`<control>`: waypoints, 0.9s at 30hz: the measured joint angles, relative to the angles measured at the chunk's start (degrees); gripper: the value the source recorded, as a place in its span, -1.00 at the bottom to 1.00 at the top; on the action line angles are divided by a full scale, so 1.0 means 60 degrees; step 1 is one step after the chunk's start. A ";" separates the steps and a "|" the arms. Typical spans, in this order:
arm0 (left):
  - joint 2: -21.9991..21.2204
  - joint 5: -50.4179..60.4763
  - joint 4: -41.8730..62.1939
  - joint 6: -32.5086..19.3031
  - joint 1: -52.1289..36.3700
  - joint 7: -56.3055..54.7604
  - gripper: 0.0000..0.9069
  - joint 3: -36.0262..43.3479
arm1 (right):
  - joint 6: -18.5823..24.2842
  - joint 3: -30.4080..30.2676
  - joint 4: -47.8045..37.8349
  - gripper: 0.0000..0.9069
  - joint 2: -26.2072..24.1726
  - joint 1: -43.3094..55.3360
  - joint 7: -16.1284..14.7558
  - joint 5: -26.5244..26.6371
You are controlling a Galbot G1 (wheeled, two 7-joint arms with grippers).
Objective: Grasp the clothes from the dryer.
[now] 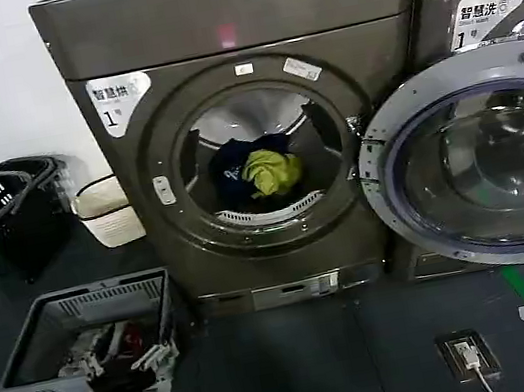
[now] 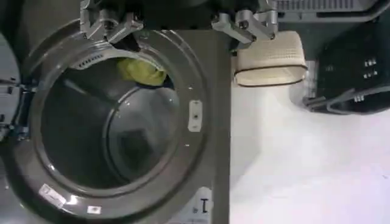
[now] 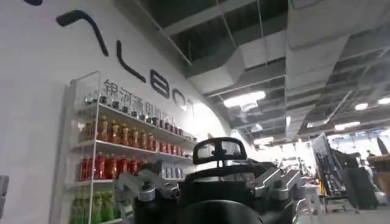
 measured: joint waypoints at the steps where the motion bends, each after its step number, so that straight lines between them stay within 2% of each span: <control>1: -0.0003 0.0018 -0.0027 0.0007 0.0013 0.0002 1.00 0.0027 | 0.0004 0.0010 -0.0016 1.00 -0.0006 -0.0003 -0.0004 0.0006; 27: -0.0056 0.0333 -0.0182 -0.0028 0.0166 0.0171 1.00 0.0340 | 0.0058 -0.0036 -0.0075 1.00 -0.0034 0.0077 -0.0097 0.0031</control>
